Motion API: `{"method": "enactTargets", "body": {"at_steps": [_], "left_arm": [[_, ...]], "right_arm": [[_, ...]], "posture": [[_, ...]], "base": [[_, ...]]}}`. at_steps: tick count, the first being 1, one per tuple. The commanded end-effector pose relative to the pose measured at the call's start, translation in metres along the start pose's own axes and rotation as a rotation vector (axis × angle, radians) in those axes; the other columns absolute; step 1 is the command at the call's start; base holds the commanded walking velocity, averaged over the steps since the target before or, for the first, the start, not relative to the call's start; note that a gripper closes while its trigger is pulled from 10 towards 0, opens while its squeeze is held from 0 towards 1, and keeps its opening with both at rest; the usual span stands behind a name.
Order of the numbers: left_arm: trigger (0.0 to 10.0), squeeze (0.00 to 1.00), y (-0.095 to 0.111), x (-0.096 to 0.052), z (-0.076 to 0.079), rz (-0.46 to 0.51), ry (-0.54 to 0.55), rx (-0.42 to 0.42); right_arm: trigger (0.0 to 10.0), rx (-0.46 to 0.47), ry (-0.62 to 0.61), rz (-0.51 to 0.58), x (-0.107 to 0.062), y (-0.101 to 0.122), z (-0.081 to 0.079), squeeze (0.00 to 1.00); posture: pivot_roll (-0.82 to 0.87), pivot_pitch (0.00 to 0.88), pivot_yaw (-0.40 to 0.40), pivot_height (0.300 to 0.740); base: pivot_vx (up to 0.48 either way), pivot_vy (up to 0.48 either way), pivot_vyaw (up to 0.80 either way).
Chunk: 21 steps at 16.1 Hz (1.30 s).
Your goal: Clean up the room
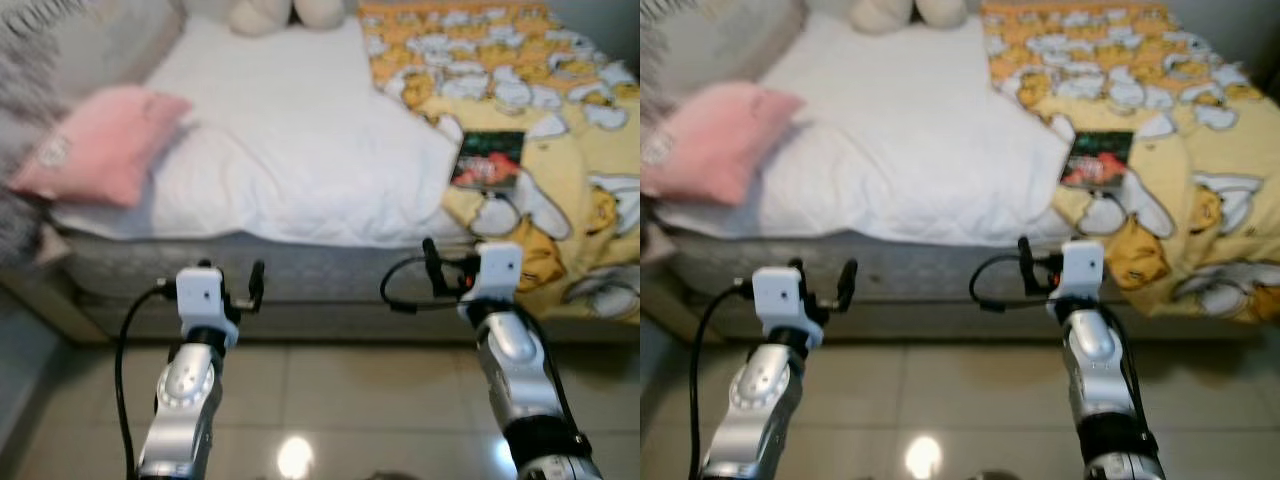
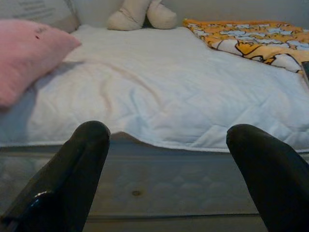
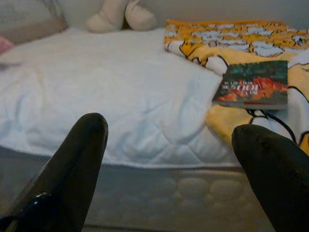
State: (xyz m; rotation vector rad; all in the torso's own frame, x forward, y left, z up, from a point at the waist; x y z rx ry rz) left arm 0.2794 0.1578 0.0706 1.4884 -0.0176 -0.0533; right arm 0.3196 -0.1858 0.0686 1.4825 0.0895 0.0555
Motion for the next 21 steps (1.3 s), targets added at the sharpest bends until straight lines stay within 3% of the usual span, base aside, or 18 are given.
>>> {"method": "enactTargets", "body": {"at_steps": [1, 9, 12, 21], "left_arm": [[10.0, 0.00, -0.001, -0.001, -0.007, -0.012, 0.024, 0.017], [10.0, 0.00, 0.005, 0.012, -0.003, -0.008, -0.041, 0.052], [10.0, 0.00, 0.004, 0.011, 0.001, -0.011, -0.061, 0.062], [10.0, 0.00, 0.006, 0.014, 0.005, -0.002, -0.110, 0.082]], "right_arm": [[10.0, 0.007, 0.029, 0.012, 0.002, 0.004, -0.007, 0.00], [10.0, 0.010, 0.018, -0.010, 0.006, 0.002, -0.008, 0.00], [10.0, 0.011, 0.021, -0.012, 0.005, 0.001, -0.009, 0.00], [10.0, 0.007, 0.017, 0.003, 0.007, 0.004, -0.010, 0.00]], "posture": [[-0.13, 0.000, 0.075, 0.740], [-0.14, 0.000, 0.093, 0.740], [-0.14, 0.000, 0.096, 0.740], [-0.14, 0.000, 0.105, 0.740]], "base": [[0.000, -0.439, 0.00], [0.128, -0.416, 0.00], [0.000, 0.000, 0.00], [0.471, 0.000, 0.00]]}}
Point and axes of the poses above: a point about 5 cm out from each wrist's last joint towards the gripper, its own x axis pointing out of the wrist towards the gripper, its own y axis along the axis of the wrist's last joint, z = x × y, the point moved 2 cm from there along x, pointing out of the wrist towards the gripper, and after that the axes turned 3 degrees about -x, right-handed, at the moved point
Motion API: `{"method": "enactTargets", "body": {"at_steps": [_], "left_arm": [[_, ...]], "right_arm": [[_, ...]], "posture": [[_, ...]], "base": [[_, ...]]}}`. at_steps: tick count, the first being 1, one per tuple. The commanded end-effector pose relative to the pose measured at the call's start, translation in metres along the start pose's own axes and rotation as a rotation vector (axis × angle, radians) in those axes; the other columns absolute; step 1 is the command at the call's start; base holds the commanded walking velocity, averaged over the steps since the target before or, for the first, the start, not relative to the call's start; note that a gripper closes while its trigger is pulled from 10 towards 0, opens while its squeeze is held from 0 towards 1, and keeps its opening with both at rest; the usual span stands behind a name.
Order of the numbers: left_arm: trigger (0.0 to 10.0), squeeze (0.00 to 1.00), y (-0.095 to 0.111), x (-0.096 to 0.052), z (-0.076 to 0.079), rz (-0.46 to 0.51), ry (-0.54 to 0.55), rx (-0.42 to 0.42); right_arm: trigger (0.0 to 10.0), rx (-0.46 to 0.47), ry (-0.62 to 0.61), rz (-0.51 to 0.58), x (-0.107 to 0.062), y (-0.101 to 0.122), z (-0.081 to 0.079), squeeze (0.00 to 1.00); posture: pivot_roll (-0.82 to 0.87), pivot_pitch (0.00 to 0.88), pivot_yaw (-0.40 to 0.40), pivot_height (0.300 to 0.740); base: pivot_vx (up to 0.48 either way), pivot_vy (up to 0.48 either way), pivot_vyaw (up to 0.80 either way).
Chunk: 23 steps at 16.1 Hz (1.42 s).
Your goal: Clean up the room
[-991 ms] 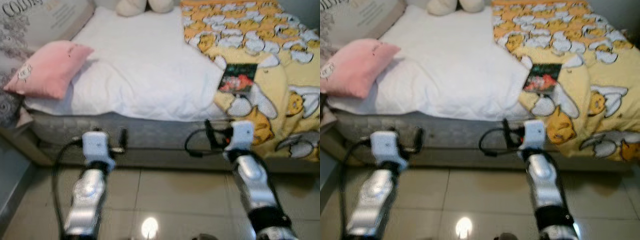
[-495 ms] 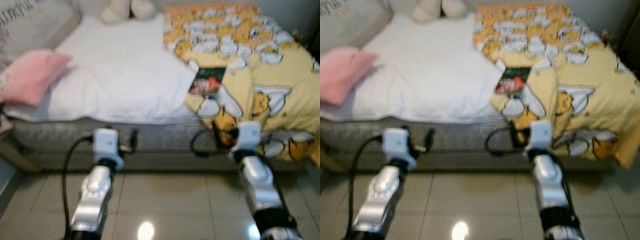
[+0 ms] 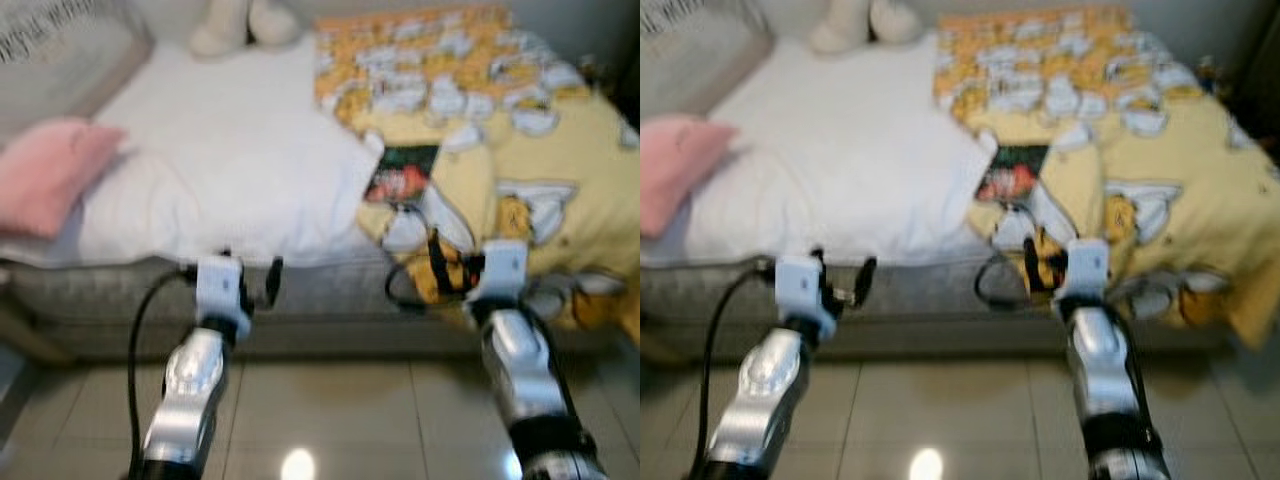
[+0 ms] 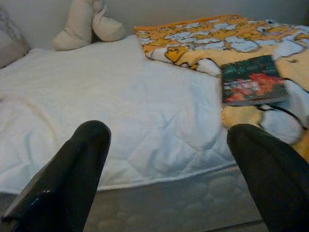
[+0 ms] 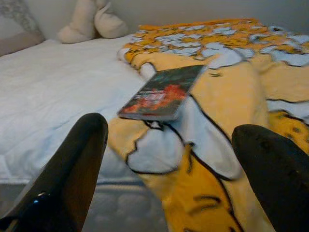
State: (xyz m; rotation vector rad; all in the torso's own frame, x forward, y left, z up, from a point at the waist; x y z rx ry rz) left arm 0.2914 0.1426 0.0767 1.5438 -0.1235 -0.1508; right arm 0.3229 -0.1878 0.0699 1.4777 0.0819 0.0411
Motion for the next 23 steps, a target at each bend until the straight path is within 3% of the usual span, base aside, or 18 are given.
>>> {"method": "enactTargets", "body": {"at_steps": [1, 11, 17, 20, 23], "left_arm": [[10.0, 0.00, 0.001, 0.000, -0.009, -0.003, 0.015, 0.022], [10.0, 0.00, 0.002, 0.002, -0.003, -0.002, -0.043, 0.044], [10.0, 0.00, 0.003, 0.001, -0.003, 0.000, -0.056, 0.037], [10.0, 0.00, 0.004, -0.003, -0.006, -0.010, -0.053, 0.029], [10.0, 0.00, 0.008, -0.011, -0.016, -0.016, -0.050, 0.056]], "right_arm": [[10.0, 0.010, 0.030, 0.007, 0.004, 0.002, -0.012, 0.00], [10.0, -0.010, 0.002, 0.000, 0.005, 0.001, -0.010, 0.00], [10.0, -0.023, -0.047, -0.011, 0.016, 0.007, -0.001, 0.00], [10.0, 0.093, -0.105, -0.101, 0.023, -0.004, 0.000, 0.00], [10.0, 0.137, -0.178, -0.180, 0.026, -0.015, 0.010, 0.00]], "posture": [[-0.15, 0.000, 0.106, 0.740], [-0.15, 0.000, 0.113, 0.740], [-0.14, 0.000, 0.127, 0.740], [-0.12, 0.000, 0.135, 0.740], [-0.06, 0.000, 0.152, 0.740]], "base": [[0.480, 0.000, 0.00], [0.480, 0.000, 0.00], [0.480, 0.000, 0.00], [0.000, 0.000, 0.00], [0.000, 0.000, 0.00]]}}
Point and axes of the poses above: a point about 5 cm out from each wrist's last joint towards the gripper, its own x axis pointing out of the wrist towards the gripper, its own y axis along the axis of the wrist's last joint, z = x × y, the point moved 2 cm from there along x, pointing out of the wrist towards the gripper, and after that the axes turned 3 degrees about -x, right-handed, at the moved point
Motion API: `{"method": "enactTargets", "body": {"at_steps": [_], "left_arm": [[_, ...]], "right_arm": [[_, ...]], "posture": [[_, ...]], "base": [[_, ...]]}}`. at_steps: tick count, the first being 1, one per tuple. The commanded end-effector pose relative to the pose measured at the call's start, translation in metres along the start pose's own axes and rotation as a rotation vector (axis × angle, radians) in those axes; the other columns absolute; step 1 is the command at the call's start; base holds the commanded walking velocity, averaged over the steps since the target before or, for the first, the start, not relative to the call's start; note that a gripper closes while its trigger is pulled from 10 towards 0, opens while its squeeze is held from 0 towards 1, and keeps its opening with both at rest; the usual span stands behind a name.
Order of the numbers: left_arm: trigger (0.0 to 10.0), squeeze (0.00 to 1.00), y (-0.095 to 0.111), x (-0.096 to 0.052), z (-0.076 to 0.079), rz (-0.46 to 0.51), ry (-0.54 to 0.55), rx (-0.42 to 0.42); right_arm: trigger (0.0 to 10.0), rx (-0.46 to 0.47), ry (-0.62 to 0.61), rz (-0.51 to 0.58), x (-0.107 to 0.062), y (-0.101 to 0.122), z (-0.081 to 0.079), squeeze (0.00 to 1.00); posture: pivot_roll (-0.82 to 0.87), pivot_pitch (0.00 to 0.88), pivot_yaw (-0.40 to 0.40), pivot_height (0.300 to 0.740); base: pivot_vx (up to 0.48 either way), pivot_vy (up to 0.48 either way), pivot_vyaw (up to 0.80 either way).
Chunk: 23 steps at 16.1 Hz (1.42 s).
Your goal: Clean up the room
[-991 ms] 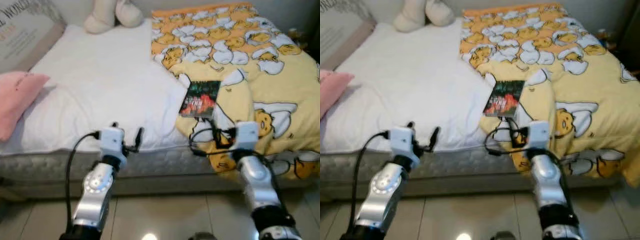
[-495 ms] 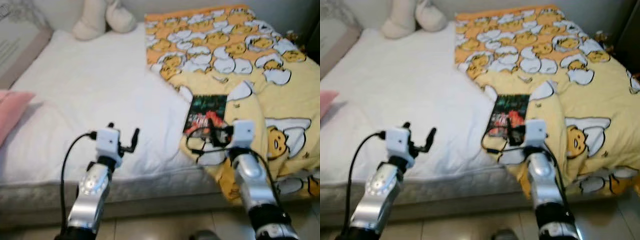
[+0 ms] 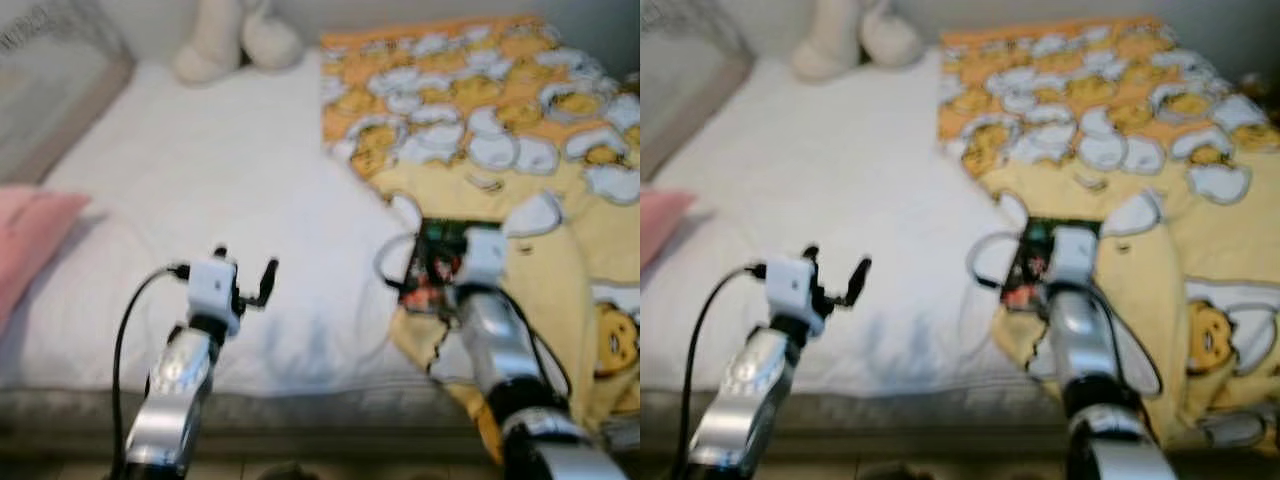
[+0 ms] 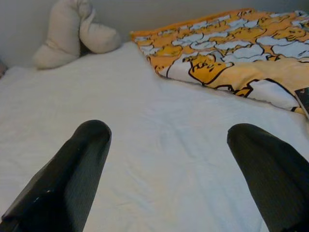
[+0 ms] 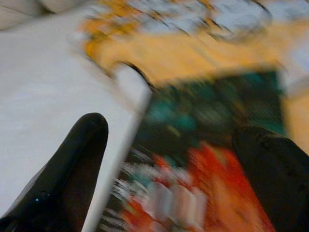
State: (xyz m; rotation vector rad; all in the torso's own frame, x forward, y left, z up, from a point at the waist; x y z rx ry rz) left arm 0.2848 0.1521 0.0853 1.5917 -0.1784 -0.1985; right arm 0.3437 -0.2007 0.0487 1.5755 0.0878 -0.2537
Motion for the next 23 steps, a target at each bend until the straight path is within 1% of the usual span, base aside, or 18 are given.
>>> {"method": "enactTargets", "body": {"at_steps": [1, 2, 3, 4, 5, 8, 9, 10, 11, 12, 13, 14, 17, 19, 23], "left_arm": [[10.0, 0.00, -0.001, -0.007, -0.011, -0.020, 0.016, 0.010], [10.0, 0.00, -0.001, -0.011, -0.015, -0.029, 0.020, 0.020], [10.0, 0.00, -0.001, -0.021, -0.022, -0.056, 0.016, 0.046], [10.0, 0.00, -0.001, -0.028, -0.025, -0.071, 0.008, 0.058], [10.0, 0.00, -0.001, -0.031, -0.025, -0.076, 0.005, 0.059], [10.0, 0.00, -0.001, -0.035, -0.021, -0.098, -0.015, 0.060], [10.0, 0.00, 0.000, -0.043, -0.019, -0.117, -0.034, 0.068], [10.0, 0.00, 0.000, -0.045, -0.020, -0.123, -0.035, 0.068], [10.0, 0.00, 0.000, -0.047, -0.020, -0.133, -0.033, 0.068], [10.0, 0.00, 0.002, -0.051, -0.022, -0.138, -0.029, 0.069], [10.0, 0.00, 0.003, -0.054, -0.022, -0.145, -0.025, 0.070], [10.0, 0.00, 0.003, -0.055, -0.022, -0.150, -0.025, 0.071], [10.0, 0.00, 0.006, -0.059, -0.022, -0.159, -0.022, 0.077], [10.0, 0.00, 0.007, -0.061, -0.024, -0.162, -0.012, 0.079], [10.0, 0.00, 0.009, -0.060, -0.022, -0.159, -0.005, 0.075]], "right_arm": [[10.0, 0.033, -0.017, 0.002, 0.005, 0.007, -0.002, 0.00], [10.0, 0.031, -0.045, -0.005, 0.006, 0.006, 0.001, 0.00], [10.0, -0.004, -0.107, -0.011, 0.007, 0.006, 0.009, 0.00], [10.0, -0.030, -0.146, -0.020, 0.006, 0.004, 0.015, 0.00], [10.0, -0.032, -0.173, -0.043, 0.004, -0.001, 0.020, 0.00], [10.0, -0.011, -0.187, -0.129, 0.001, -0.017, 0.026, 0.00], [10.0, -0.010, -0.233, -0.159, -0.001, -0.022, 0.036, 0.00], [10.0, -0.014, -0.242, -0.162, -0.001, -0.022, 0.038, 0.00], [10.0, -0.011, -0.273, -0.169, -0.002, -0.022, 0.044, 0.00], [10.0, 0.023, -0.269, -0.193, -0.002, -0.025, 0.044, 0.00], [10.0, 0.066, -0.254, -0.225, -0.002, -0.029, 0.041, 0.00], [10.0, 0.085, -0.247, -0.242, -0.001, -0.031, 0.038, 0.00], [10.0, 0.101, -0.210, -0.235, 0.004, -0.025, 0.030, 0.00], [10.0, 0.107, -0.160, -0.219, 0.008, -0.020, 0.018, 0.00], [10.0, 0.138, -0.105, -0.209, 0.010, -0.017, 0.003, 0.00]], "posture": [[-0.05, 0.000, 0.156, 0.740], [-0.04, 0.000, 0.166, 0.740], [-0.01, 0.000, 0.183, 0.740], [0.00, 0.000, 0.185, 0.740], [0.00, 0.000, 0.189, 0.740], [0.01, 0.028, 0.202, 0.740], [0.02, 0.051, 0.210, 0.740], [0.03, 0.054, 0.211, 0.740], [0.03, 0.063, 0.212, 0.740], [0.04, 0.087, 0.214, 0.740], [0.05, 0.095, 0.216, 0.740], [0.06, 0.102, 0.217, 0.740], [0.07, 0.111, 0.218, 0.740], [0.07, 0.112, 0.214, 0.740], [0.07, 0.110, 0.207, 0.740]], "base": [[0.000, 0.000, 0.00], [0.000, 0.000, 0.00], [0.000, 0.000, 0.00], [0.000, 0.000, 0.00], [0.000, 0.000, 0.00], [0.000, 0.000, 0.00], [0.000, 0.000, 0.00], [0.000, 0.000, 0.00], [0.000, 0.000, 0.00], [0.000, 0.000, 0.00], [0.000, 0.000, 0.00], [0.000, 0.000, 0.00], [0.000, 0.000, 0.00], [0.000, 0.000, 0.00], [0.000, 0.000, 0.00]]}}
Point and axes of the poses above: a point about 5 cm out from each wrist's last joint towards the gripper, its own x axis pointing out of the wrist towards the gripper, its own y axis along the axis of the wrist's last joint, z = x × y, the point moved 2 cm from there along x, pointing out of the wrist towards the gripper, and after that the axes turned 3 degrees about -x, right-handed, at the moved point
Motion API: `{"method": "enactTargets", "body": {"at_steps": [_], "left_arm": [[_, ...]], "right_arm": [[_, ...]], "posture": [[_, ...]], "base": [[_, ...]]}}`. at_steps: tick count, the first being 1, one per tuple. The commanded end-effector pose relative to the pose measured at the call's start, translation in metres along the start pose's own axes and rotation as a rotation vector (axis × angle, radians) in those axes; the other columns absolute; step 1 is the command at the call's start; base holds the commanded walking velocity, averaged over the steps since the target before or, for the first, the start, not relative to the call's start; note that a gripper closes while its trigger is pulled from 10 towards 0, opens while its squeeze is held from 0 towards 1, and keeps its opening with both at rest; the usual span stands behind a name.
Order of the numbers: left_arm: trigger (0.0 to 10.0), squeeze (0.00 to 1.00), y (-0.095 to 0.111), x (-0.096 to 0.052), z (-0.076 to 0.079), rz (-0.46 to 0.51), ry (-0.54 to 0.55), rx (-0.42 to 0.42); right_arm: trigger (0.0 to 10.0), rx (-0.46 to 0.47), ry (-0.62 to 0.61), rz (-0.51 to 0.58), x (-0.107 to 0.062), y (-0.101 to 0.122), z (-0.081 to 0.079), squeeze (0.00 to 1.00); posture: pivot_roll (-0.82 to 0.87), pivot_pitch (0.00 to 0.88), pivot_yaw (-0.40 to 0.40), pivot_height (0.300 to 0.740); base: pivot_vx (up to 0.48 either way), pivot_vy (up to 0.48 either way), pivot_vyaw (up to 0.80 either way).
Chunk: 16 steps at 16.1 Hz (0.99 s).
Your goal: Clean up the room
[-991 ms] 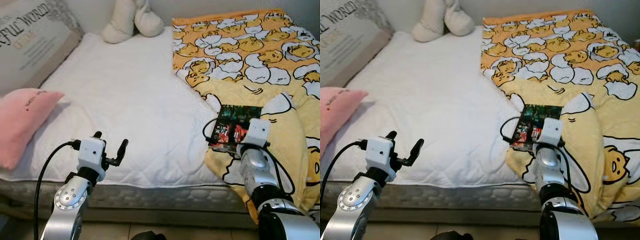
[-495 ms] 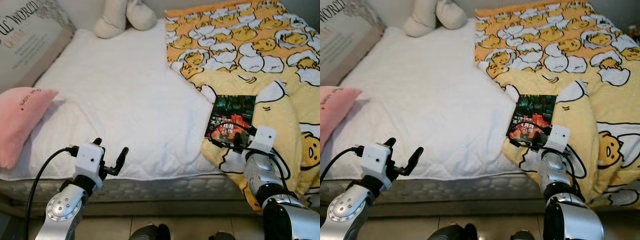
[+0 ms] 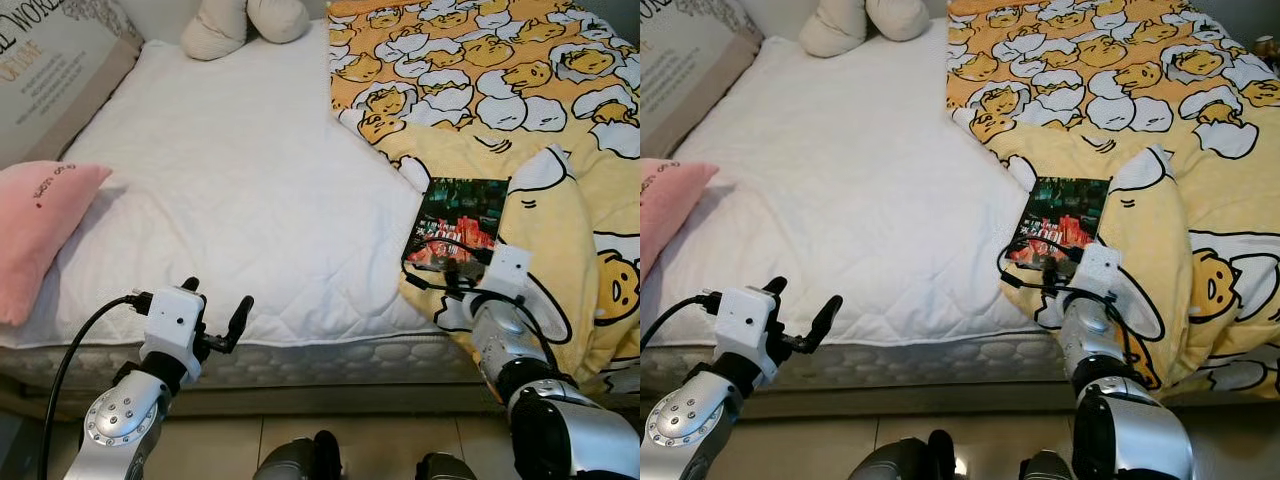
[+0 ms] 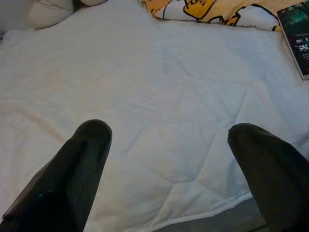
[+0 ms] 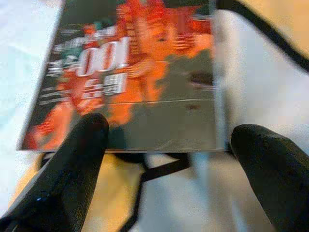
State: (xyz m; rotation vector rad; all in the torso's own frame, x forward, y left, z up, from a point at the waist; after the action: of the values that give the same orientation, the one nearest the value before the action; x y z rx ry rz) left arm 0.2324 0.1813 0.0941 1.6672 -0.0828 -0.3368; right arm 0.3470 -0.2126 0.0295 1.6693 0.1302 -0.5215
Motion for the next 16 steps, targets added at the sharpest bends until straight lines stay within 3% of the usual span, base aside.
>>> {"method": "enactTargets", "body": {"at_steps": [1, 8, 9, 11, 12, 13, 15, 16], "left_arm": [[10.0, 0.00, 0.002, -0.003, -0.005, -0.006, 0.021, 0.010], [10.0, 0.00, 0.003, -0.001, -0.004, -0.002, 0.021, 0.014], [10.0, 0.00, 0.003, -0.001, -0.003, -0.002, 0.020, 0.014], [10.0, 0.00, 0.003, -0.001, -0.001, -0.004, 0.013, 0.016], [10.0, 0.00, 0.003, -0.001, -0.001, -0.003, 0.012, 0.018], [10.0, 0.00, 0.004, -0.001, -0.003, 0.001, 0.020, 0.021], [10.0, 0.00, 0.004, -0.003, -0.004, 0.007, 0.045, 0.020], [10.0, 0.00, 0.000, -0.005, -0.003, 0.006, 0.058, 0.004]], "right_arm": [[10.0, 0.013, 0.038, -0.015, 0.001, 0.000, -0.012, 0.00], [10.0, 0.015, 0.033, 0.001, 0.002, 0.007, -0.015, 0.00], [0.0, 0.026, 0.029, -0.001, 0.002, 0.007, -0.014, 0.00], [0.0, 0.091, 0.019, -0.048, 0.001, -0.002, -0.014, 0.00], [2.3, 0.063, 0.018, -0.046, 0.001, -0.002, -0.014, 0.00], [10.0, -0.045, -0.015, 0.014, 0.002, 0.008, -0.011, 0.00], [10.0, -0.208, 0.003, 0.212, 0.000, 0.034, -0.014, 0.00], [10.0, -0.301, 0.054, 0.363, -0.009, 0.046, -0.021, 0.00]], "posture": [[0.07, 0.110, 0.207, 0.740], [0.08, 0.110, 0.208, 0.740], [0.08, 0.110, 0.208, 0.740], [0.08, 0.110, 0.208, 0.740], [0.08, 0.110, 0.206, 0.740], [0.08, 0.109, 0.202, 0.740], [0.06, 0.085, 0.167, 0.740], [0.03, 0.065, 0.147, 0.740]], "base": [[0.000, 0.000, 0.00], [0.000, 0.000, 0.00], [0.000, 0.000, 0.00], [0.000, 0.000, 0.00], [0.000, 0.000, 0.00], [0.000, 0.000, 0.00], [0.000, 0.000, 0.00], [0.000, 0.000, 0.00]]}}
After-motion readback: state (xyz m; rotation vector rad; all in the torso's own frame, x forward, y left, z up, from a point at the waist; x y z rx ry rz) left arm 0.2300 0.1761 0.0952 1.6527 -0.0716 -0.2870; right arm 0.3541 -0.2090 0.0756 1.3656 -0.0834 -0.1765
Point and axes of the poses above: a point about 5 cm out from each wrist's last joint towards the gripper, its own x axis pointing out of the wrist towards the gripper, its own y axis along the axis of the wrist's last joint, z = x × y, the point moved 2 cm from there along x, pointing out of the wrist towards the gripper, and after that the axes turned 3 degrees about -x, right-handed, at the moved point
